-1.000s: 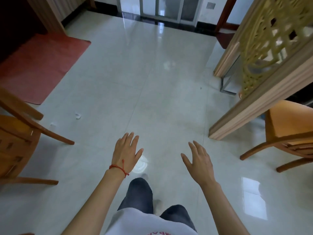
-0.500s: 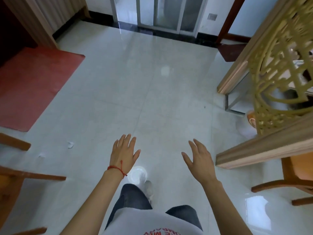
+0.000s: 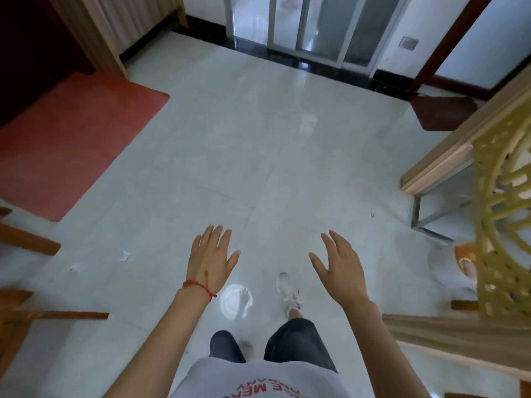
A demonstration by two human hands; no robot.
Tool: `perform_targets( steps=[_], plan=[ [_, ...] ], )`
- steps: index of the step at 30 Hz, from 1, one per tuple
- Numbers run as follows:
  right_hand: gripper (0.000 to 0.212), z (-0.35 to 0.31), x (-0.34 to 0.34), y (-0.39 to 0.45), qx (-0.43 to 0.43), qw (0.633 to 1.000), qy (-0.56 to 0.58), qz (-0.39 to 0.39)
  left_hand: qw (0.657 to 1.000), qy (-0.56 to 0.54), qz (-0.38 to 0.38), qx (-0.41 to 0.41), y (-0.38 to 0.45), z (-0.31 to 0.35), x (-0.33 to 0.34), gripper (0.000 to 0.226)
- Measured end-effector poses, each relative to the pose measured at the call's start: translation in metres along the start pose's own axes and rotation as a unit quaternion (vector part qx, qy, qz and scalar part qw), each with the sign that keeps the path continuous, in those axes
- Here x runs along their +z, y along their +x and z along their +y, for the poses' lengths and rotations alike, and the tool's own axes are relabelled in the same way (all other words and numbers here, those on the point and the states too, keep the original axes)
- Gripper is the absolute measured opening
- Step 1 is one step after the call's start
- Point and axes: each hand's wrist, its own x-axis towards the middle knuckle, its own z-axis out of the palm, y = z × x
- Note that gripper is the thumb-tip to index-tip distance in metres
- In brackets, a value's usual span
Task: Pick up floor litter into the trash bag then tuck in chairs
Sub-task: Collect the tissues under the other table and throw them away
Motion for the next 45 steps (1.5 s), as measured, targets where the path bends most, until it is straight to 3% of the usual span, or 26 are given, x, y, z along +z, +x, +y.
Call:
perform_targets(
  steps=[5, 9, 12, 17, 26, 30, 35, 39, 41, 45],
  plan=[
    [0.059, 0.001, -0.022, 0.093, -0.069, 0.997, -0.015, -0.035, 0.996, -0.018, 0.023, -0.080, 0.058, 0.008, -0.009, 0.056],
    [0.073, -0.008, -0.042, 0.164, -0.133, 0.989, -0.034, -0.062, 0.988, -0.036, 0.033, -0.150, 0.090, 0.012, -0.019, 0.066],
    [0.079, -0.024, -0.047, 0.208, -0.187, 0.977, -0.046, -0.089, 0.975, -0.048, 0.048, -0.213, 0.103, 0.007, -0.023, 0.059],
    [0.085, -0.071, -0.033, 0.253, -0.295, 0.942, -0.071, -0.142, 0.944, -0.066, 0.057, -0.318, 0.093, -0.011, -0.029, 0.076],
    [0.078, -0.176, 0.017, 0.276, -0.438, 0.864, -0.095, -0.230, 0.871, -0.078, 0.070, -0.480, 0.047, -0.062, -0.031, 0.075],
    [0.059, -0.227, 0.040, 0.286, -0.482, 0.833, -0.113, -0.248, 0.846, -0.080, 0.073, -0.522, 0.038, -0.099, -0.033, 0.069],
    [0.076, -0.297, 0.070, 0.303, -0.495, 0.827, -0.120, -0.238, 0.836, -0.075, 0.073, -0.538, 0.044, -0.170, -0.038, 0.051],
    [0.057, -0.356, 0.089, 0.316, -0.491, 0.829, -0.120, -0.237, 0.842, -0.076, 0.064, -0.530, 0.051, -0.233, -0.055, 0.051],
    [0.057, -0.391, 0.098, 0.321, -0.491, 0.830, -0.113, -0.241, 0.841, -0.073, 0.053, -0.533, 0.051, -0.267, -0.066, 0.061],
    [0.057, -0.457, 0.117, 0.331, -0.511, 0.817, -0.107, -0.244, 0.828, -0.071, 0.073, -0.551, 0.051, -0.331, -0.082, 0.052]
  ],
)
